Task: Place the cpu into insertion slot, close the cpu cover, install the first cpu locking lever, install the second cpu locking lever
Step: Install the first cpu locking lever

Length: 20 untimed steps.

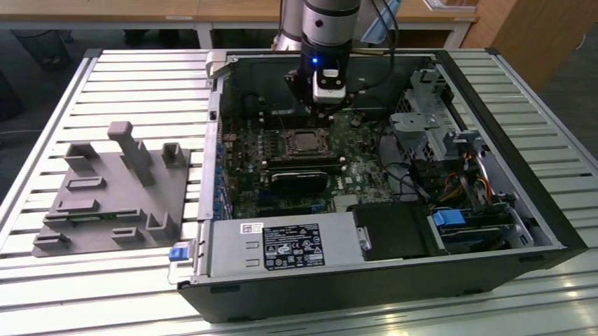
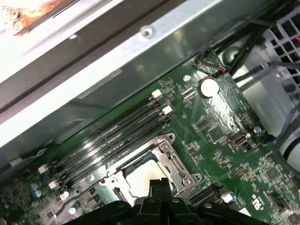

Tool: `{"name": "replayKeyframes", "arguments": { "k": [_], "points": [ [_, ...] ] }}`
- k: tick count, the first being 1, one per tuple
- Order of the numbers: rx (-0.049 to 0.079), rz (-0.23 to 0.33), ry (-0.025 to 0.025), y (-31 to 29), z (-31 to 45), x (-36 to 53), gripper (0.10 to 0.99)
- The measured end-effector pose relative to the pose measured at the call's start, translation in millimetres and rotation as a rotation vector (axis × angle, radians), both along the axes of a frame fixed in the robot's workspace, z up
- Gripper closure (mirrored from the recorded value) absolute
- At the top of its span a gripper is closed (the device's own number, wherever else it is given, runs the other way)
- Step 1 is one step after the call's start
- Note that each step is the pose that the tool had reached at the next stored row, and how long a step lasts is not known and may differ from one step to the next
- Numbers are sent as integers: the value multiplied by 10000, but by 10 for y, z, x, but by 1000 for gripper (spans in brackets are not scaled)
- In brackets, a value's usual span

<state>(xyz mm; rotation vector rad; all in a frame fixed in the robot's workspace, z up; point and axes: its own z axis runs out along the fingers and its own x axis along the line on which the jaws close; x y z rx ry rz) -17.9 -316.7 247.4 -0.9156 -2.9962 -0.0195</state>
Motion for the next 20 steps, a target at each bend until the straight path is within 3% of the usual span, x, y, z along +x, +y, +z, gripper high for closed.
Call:
{"name": "replayKeyframes", "arguments": {
  "k": [9,20],
  "points": [
    [-11,1136,0,0,0,0,980],
    [-22,3058,0,0,0,0,980]
  ]
}}
